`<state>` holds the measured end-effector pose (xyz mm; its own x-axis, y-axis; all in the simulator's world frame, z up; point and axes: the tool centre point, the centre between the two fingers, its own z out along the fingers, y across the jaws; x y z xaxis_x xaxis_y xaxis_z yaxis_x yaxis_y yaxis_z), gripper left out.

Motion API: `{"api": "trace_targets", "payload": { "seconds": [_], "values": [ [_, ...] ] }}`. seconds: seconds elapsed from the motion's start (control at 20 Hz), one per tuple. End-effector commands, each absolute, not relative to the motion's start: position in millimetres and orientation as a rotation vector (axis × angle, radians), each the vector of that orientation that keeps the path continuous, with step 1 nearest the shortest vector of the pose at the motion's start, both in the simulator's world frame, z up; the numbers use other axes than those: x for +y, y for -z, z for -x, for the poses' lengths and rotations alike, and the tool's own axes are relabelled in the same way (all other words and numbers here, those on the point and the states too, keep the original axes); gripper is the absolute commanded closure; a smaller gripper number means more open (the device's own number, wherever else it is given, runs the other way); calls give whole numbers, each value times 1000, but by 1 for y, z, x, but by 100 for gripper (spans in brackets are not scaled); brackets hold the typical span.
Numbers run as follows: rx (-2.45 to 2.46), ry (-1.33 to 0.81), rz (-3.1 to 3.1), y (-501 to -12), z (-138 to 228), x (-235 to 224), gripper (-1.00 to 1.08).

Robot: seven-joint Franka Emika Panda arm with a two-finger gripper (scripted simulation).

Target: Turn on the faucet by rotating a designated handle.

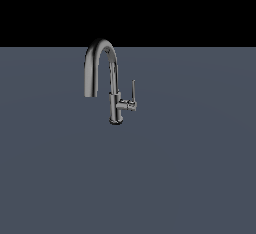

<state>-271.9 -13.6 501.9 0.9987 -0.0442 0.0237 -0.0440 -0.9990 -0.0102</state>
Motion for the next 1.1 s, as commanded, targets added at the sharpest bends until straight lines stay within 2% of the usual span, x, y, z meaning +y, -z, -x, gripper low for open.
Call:
{"api": "trace_targets", "payload": {
  "seconds": [0.0,0.55,1.05],
  "values": [
    [69,37,3131,-502,272,-14,108],
    [144,-22,3080,-497,254,-12,108],
    [336,-178,2928,-482,206,-10,108]
  ]
}}
